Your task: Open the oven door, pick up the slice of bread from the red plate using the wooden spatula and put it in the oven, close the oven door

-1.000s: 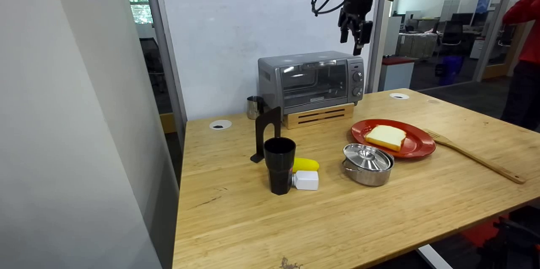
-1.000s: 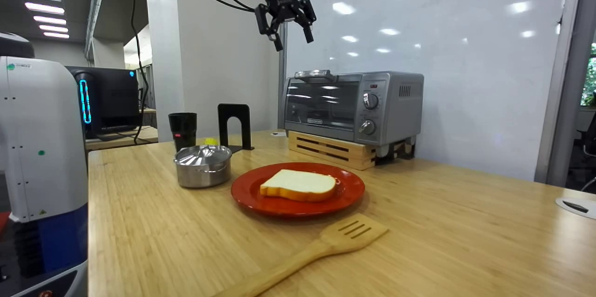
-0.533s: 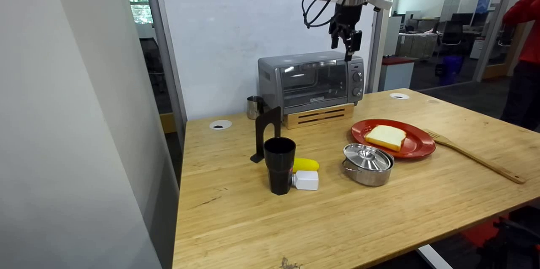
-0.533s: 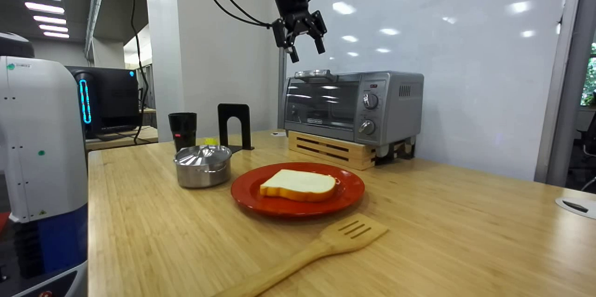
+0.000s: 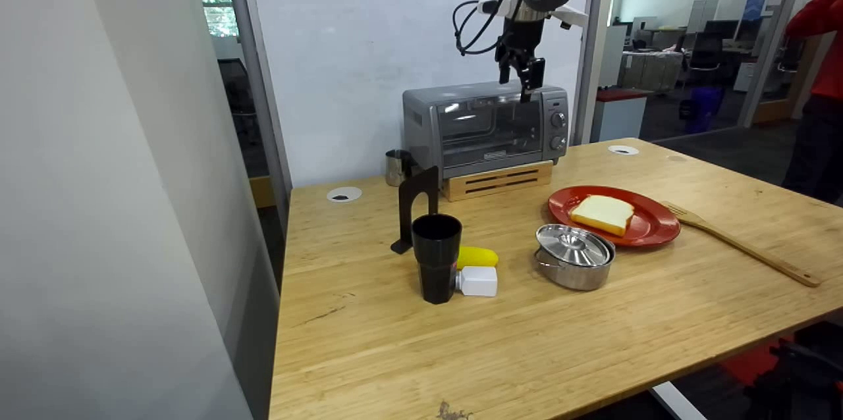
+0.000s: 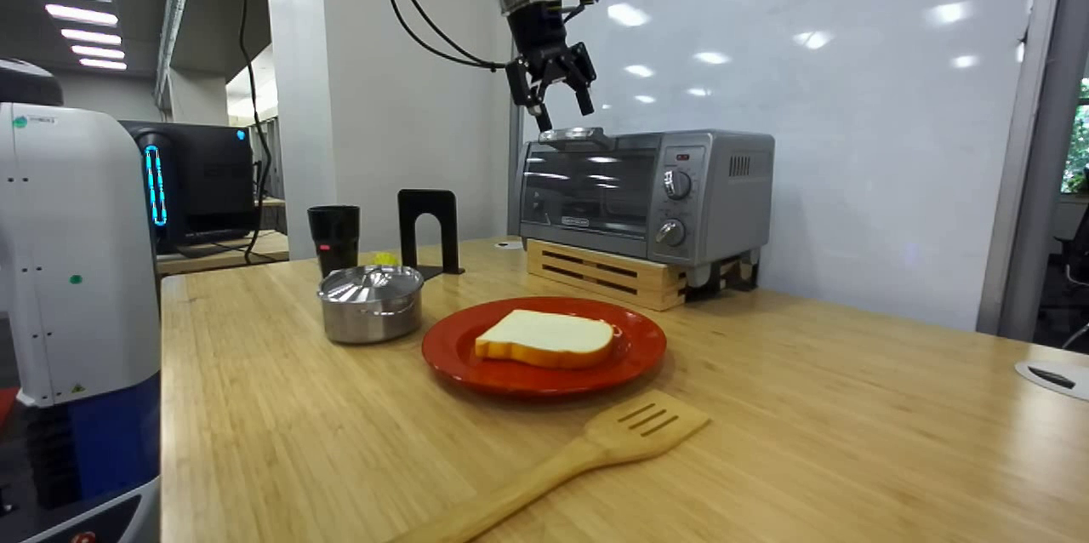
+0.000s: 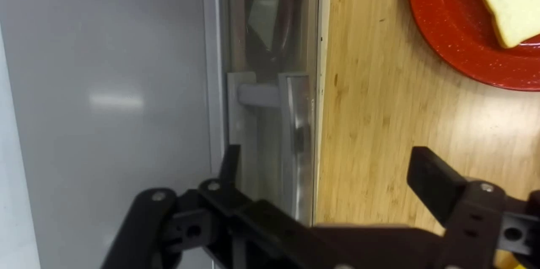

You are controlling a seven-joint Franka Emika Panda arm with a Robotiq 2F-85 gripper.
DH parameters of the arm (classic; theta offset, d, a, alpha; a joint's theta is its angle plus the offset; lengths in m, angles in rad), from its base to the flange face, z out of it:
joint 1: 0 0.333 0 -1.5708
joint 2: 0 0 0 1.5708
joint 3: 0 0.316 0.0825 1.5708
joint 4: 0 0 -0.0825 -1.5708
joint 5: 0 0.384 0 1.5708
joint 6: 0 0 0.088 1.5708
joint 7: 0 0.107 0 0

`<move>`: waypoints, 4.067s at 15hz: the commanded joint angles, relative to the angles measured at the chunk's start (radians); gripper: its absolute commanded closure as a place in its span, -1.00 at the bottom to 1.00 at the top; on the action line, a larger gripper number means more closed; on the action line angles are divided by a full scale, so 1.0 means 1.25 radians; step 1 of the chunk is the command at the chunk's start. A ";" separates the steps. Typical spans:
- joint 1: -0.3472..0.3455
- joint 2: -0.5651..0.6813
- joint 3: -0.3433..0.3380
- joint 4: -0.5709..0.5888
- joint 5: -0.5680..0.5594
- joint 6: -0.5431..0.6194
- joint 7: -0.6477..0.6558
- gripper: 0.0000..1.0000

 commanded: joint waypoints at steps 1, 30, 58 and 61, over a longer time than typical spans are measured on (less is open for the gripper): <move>-0.023 0.038 0.023 0.050 0.014 -0.011 -0.034 -1.00; -0.048 -0.002 0.070 -0.055 0.118 -0.085 -0.140 -1.00; 0.002 -0.164 0.058 -0.310 0.019 -0.026 -0.101 -1.00; 0.005 -0.172 0.058 -0.322 0.018 -0.023 -0.099 -1.00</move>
